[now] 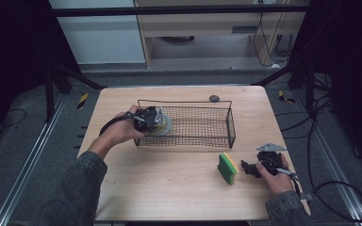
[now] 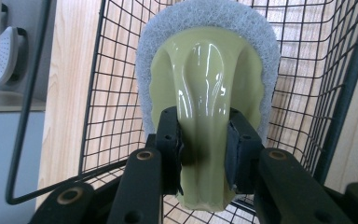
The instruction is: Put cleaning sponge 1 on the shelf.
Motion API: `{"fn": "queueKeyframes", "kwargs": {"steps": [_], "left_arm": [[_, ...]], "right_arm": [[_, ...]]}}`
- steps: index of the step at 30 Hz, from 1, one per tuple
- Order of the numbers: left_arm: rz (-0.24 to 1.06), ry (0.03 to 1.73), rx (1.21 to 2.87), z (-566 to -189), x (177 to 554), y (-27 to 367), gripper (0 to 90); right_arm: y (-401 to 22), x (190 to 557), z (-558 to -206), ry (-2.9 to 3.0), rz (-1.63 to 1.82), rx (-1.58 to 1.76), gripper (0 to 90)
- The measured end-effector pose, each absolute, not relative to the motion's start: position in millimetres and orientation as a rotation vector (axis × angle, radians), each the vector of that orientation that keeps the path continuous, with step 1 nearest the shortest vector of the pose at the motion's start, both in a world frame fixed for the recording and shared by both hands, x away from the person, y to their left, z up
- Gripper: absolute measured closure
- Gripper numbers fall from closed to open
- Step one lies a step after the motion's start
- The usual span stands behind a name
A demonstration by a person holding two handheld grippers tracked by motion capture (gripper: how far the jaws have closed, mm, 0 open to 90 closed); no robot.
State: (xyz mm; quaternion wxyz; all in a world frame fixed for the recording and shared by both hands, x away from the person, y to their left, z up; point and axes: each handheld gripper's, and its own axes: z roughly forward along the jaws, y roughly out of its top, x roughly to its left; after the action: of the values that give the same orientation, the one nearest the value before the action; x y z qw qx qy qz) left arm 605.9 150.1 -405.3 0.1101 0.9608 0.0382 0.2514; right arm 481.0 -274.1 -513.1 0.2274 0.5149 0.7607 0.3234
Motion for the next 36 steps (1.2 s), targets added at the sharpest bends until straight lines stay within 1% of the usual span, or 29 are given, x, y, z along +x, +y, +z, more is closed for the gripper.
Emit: {"fn": "queueKeyframes", "kwargs": {"steps": [19, 23, 25, 34, 36], "left_arm": [[0.633, 0.176, 2.823, -416.3, 615.7, 144.7, 69.5], [0.627, 0.178, 2.823, -417.7, 617.4, 142.6, 69.6], [0.601, 0.182, 2.830, -420.8, 618.7, 140.0, 69.5], [0.593, 0.178, 2.836, -423.4, 618.2, 134.2, 69.3], [0.606, 0.187, 2.825, -422.5, 618.2, 133.9, 67.9]], "right_arm": [[-273.7, 480.6, -513.1, 2.091, 0.891, 1.426, 2.1], [-273.8, 480.7, -513.2, 2.092, 0.890, 1.424, 2.1], [-273.7, 480.6, -513.1, 2.091, 0.891, 1.424, 2.1], [-273.6, 480.3, -513.1, 2.088, 0.888, 1.428, 2.1], [-273.6, 480.4, -513.1, 2.088, 0.888, 1.428, 2.0]]}}
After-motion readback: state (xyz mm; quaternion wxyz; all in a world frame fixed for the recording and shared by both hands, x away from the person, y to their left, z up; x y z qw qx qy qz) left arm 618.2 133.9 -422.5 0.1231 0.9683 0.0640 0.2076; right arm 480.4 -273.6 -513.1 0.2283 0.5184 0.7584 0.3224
